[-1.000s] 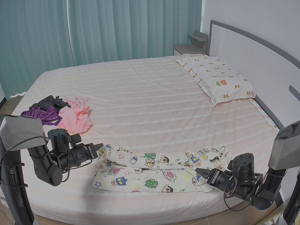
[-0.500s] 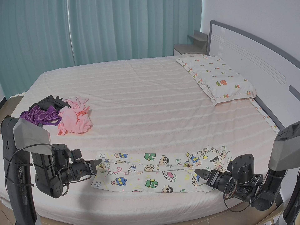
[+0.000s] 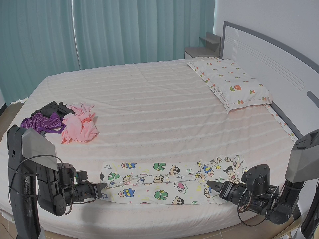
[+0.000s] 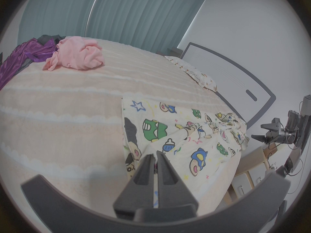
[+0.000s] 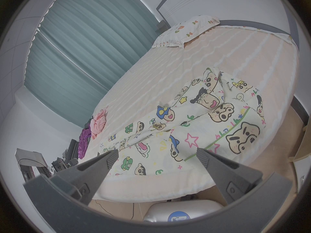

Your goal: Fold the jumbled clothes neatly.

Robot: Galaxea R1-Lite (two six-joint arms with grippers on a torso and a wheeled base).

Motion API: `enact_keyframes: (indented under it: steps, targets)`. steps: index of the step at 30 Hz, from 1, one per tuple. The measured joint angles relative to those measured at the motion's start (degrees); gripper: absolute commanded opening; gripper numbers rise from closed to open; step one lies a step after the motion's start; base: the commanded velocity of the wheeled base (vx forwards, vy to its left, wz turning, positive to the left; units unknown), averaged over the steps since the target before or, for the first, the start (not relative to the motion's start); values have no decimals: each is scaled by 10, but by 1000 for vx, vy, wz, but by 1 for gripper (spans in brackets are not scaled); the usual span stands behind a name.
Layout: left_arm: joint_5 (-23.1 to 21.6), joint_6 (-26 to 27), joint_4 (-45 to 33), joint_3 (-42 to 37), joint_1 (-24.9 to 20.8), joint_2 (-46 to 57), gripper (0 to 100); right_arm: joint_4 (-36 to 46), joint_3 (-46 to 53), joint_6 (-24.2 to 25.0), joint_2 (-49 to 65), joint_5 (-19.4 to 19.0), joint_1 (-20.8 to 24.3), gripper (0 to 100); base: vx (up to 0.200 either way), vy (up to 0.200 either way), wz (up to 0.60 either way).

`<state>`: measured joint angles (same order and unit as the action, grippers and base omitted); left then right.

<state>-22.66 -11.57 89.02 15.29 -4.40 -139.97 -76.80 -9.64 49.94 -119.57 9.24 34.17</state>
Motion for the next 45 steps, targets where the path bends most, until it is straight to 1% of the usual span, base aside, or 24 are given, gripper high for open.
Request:
enact_keyframes:
  steps: [3,4,11,15,17,22,24,26,28,30,35,38,41,45]
  targets:
    - [1,0,0,6,0,-12,0,0,0,0,0,0,0,100,0,0,0]
    - [1,0,0,8,0,-15,100,0,1,0,0,0,0,100,0,0,0]
    - [1,-1,0,10,3,-28,100,0,1,0,0,0,1,100,0,0,0]
    - [-1,-10,0,6,12,-26,100,0,1,0,0,0,1,100,0,0,0]
    - [-1,-31,0,4,16,-22,100,0,1,0,0,0,1,100,0,0,0]
    - [-11,-133,-1,1,20,2,100,0,1,0,0,0,1,100,0,0,0]
    - [-14,-162,-1,3,20,13,100,0,1,0,0,0,1,100,0,0,0]
    - [-15,-182,-1,11,16,21,100,0,1,0,0,1,1,100,0,0,0]
    - [-15,-191,0,22,11,26,100,0,1,0,0,1,1,100,0,0,0]
    - [-14,-192,-12,34,5,26,100,0,1,0,1,1,1,100,0,0,0]
    - [-2,-187,-101,78,-12,25,100,0,1,0,2,1,1,100,0,0,0]
    - [8,-166,-140,102,-17,24,100,0,1,0,2,1,1,100,0,0,0]
    - [24,-130,-177,118,-20,24,100,0,1,0,2,1,1,100,0,0,0]
    - [48,-118,-191,130,-22,24,100,0,1,0,2,1,2,100,0,0,0]
